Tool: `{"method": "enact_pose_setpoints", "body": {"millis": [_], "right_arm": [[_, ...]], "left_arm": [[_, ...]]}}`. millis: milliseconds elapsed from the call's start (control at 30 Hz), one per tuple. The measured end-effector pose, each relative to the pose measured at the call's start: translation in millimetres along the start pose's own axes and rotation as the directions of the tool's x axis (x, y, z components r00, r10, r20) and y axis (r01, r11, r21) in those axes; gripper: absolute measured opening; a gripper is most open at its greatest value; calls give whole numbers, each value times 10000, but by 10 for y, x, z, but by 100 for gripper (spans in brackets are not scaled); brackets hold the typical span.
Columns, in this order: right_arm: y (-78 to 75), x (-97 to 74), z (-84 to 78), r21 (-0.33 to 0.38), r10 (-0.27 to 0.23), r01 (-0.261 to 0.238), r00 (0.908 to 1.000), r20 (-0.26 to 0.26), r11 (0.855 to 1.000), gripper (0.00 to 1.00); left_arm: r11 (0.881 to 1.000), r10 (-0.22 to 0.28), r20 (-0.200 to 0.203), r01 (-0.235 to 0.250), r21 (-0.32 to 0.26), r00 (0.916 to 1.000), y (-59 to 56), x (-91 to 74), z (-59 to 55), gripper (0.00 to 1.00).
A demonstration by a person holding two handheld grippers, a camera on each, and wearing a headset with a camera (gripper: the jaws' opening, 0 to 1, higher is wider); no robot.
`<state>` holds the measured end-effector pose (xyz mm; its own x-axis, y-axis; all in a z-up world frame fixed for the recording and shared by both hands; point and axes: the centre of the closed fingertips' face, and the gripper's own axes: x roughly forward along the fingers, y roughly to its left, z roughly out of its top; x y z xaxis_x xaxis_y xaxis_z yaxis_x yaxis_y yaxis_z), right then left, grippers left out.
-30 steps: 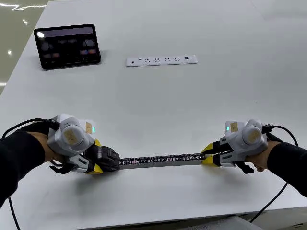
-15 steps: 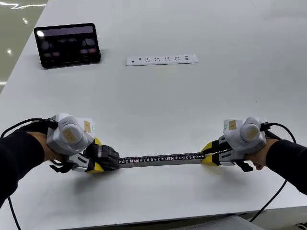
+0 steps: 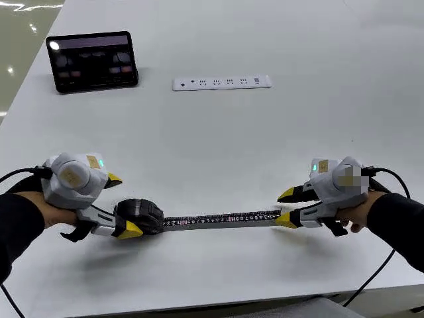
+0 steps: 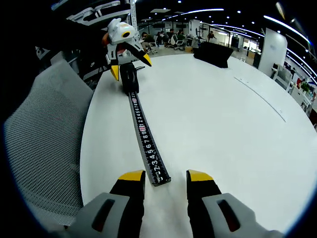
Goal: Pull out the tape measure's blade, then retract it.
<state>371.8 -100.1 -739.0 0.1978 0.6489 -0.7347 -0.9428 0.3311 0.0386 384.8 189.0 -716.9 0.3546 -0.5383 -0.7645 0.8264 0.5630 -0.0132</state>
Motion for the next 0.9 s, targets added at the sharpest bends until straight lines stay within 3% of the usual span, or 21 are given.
{"method": "enact_pose_setpoints", "body": {"millis": [100,167,233,333,400,467,533,633,700,767,833,900], "right_arm": [[-5,-54,-20,345,-229,229,9997,-2,9991,33],[-12,-103,-34,393,-423,420,9991,73,9983,37],[-33,-149,-36,570,-660,648,9976,194,9963,40],[-44,-250,-41,900,-1133,1087,9924,476,9900,47],[-58,-299,-69,1126,-1437,1362,9877,616,9843,51],[-47,-363,-117,1386,-1765,1657,9819,692,9764,54],[-56,-427,-183,1393,-2182,2066,9731,734,9685,53],[-2,-520,-260,1658,-2372,2223,9684,764,9608,54],[27,-595,-315,1845,-2584,2403,9626,812,9530,56],[67,-666,-371,2105,-2801,2578,9563,841,9430,59],[104,-730,-423,2277,-3088,2829,9472,868,9317,64],[122,-779,-460,2452,-3365,3074,9377,862,9194,70]], "left_arm": [[9979,152,520,-119,-636,9985,35,-79,-8,82],[9929,366,1002,-248,-1166,9943,59,-134,2,93],[9879,599,1104,-431,-1486,9921,90,-192,-35,99],[9772,1225,1745,-880,-1932,9770,148,-300,-44,100],[9701,1687,1783,-1314,-2039,9694,193,-353,-98,100],[9512,2470,1628,-2069,-2291,9552,272,-431,-201,100],[9376,2563,1667,-2029,-2823,9521,253,-474,-275,100],[9289,2607,1900,-1923,-3165,9465,226,-557,-324,100],[9159,2843,1971,-2050,-3452,9382,237,-635,-353,100],[9046,3220,2211,-2302,-3588,9206,270,-732,-366,100],[8961,3397,2383,-2361,-3757,9098,260,-808,-392,100],[8912,3507,2447,-2419,-3837,9040,251,-843,-430,100]]}}
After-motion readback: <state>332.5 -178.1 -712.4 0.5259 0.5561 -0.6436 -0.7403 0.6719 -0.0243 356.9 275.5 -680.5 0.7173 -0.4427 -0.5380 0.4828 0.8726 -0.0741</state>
